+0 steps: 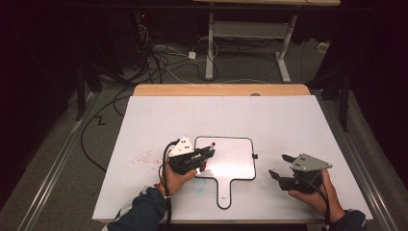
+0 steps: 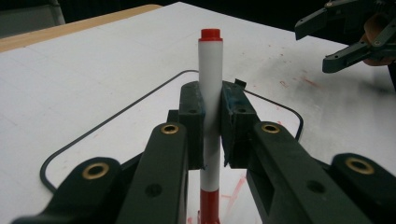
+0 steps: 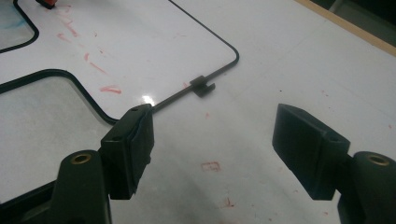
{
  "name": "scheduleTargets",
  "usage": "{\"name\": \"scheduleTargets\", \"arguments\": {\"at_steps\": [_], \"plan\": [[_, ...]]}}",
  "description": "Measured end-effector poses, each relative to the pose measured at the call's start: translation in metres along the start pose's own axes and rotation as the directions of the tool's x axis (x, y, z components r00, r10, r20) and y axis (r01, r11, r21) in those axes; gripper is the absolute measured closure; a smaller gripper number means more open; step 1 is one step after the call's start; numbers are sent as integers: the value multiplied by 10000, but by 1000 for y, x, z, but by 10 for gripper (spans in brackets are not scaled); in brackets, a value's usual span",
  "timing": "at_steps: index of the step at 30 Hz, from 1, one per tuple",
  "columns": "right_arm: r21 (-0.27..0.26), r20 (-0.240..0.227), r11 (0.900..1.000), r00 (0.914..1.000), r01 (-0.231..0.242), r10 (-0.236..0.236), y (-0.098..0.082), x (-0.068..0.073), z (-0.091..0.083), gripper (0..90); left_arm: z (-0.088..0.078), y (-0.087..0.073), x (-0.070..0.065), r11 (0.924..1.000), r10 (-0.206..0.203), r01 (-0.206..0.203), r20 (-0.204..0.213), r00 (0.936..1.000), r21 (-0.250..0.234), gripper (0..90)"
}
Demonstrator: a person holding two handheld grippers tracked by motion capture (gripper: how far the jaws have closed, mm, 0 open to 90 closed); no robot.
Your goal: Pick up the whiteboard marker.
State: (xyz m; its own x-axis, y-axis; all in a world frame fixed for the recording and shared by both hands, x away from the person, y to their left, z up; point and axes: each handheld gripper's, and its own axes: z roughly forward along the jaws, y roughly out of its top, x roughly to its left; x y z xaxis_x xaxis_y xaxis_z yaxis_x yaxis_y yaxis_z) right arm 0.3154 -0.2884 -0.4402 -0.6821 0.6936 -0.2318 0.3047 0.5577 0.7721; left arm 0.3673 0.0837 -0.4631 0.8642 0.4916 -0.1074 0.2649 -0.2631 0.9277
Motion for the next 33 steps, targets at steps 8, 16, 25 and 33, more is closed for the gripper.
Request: {"name": "scheduleTargets", "arguments": {"at_steps": [8, 16, 25, 33], "plan": [[57, -10, 10000, 10000, 30, -30, -1, -1, 2, 311, 31, 12, -14, 9999, 81, -77, 731, 9973, -65, 788], [84, -2, 10000, 10000, 25, -25, -2, -1, 0, 311, 73, 27, -38, 9993, 342, -359, 1553, 9873, 81, 788], [67, 32, 10000, 10000, -20, 20, -4, -4, -2, 312, 110, 43, -65, 9956, 790, -882, 2222, 9718, 316, 788], [20, 61, 10000, 10000, -65, 65, -5, -6, -4, 312, 111, 42, -59, 9978, 581, -640, 2241, 9728, 192, 788]]}}
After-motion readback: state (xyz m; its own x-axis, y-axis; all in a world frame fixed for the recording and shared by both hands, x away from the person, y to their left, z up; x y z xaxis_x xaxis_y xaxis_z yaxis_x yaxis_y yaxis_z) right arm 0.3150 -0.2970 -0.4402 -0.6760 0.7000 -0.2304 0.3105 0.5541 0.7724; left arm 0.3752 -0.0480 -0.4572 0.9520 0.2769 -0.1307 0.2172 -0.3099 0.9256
